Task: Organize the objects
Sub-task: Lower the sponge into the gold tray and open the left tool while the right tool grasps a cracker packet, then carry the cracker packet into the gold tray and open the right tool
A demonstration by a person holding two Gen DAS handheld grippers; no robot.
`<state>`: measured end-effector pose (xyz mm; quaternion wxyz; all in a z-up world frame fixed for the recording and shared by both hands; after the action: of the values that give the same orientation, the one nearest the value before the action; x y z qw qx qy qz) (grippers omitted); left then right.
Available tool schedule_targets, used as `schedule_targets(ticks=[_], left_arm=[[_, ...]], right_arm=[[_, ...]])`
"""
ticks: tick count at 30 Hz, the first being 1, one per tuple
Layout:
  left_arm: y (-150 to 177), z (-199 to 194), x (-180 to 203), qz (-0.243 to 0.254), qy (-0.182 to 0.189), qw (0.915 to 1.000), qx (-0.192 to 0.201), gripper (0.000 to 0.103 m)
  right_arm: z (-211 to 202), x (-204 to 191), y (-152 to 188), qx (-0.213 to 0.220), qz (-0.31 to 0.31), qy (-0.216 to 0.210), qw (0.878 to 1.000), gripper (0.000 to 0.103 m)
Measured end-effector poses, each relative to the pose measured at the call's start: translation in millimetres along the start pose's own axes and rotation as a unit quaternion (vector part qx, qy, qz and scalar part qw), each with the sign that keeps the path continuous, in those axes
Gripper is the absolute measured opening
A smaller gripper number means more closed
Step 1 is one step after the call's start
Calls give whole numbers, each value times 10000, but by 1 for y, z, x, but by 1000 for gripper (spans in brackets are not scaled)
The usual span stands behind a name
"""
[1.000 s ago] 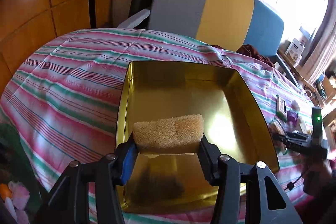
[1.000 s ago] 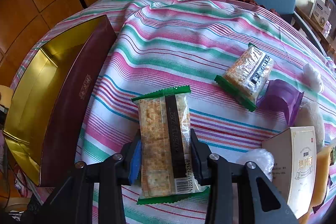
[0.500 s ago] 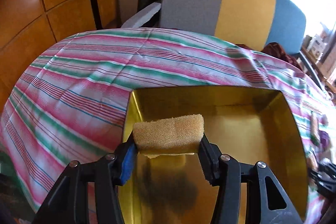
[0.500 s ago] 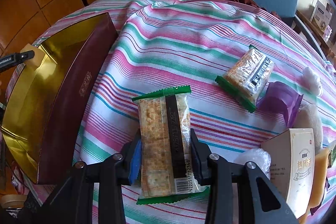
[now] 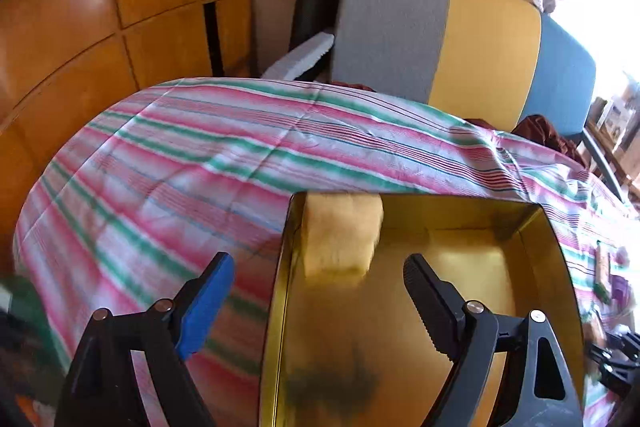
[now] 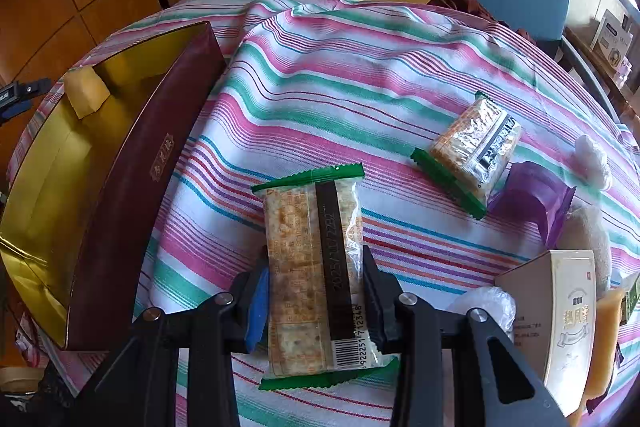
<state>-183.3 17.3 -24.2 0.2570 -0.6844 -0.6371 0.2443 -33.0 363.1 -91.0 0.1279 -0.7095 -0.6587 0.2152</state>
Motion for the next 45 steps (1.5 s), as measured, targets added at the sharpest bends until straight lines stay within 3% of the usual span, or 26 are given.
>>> schedule_targets(ticks=[10,18,27,34,39,45], left_arm=[[78,-61,-14,83,-51,9999,81,87],[116,-94,-6,156,-217,9993,245,87],[128,-105,10,465,-281,9979,347,87],[126,-109,9,440,-237,9980,386,87],[125,-106,7,378,-223,9984,360,87],[126,-103,1,348,-236,9986,321,87]], right_arm=[[0,-5,0,69,-51,146,9999,39],[0,-9,3,115,-133,235,9996,39],[-1,-13,6,151,-171,387,9990,38],[-15,-7,2,182,127,548,9983,38],[-48,-12,-8,518,368,347,9974,38],[-63,-64,-23,707,61,-131,9974,38]])
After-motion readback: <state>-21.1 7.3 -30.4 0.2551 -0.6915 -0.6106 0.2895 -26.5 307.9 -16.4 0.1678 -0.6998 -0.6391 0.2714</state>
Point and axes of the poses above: each gripper's, at about its wrist camera, not at the fingertips, and z roughly the way its jaws point, x to its right, y to its underside, the point moved 1 cm from there along z, roughly the way its jaws point, and after that the axes turned 5 degrees about -y, right-handed, at the moved point
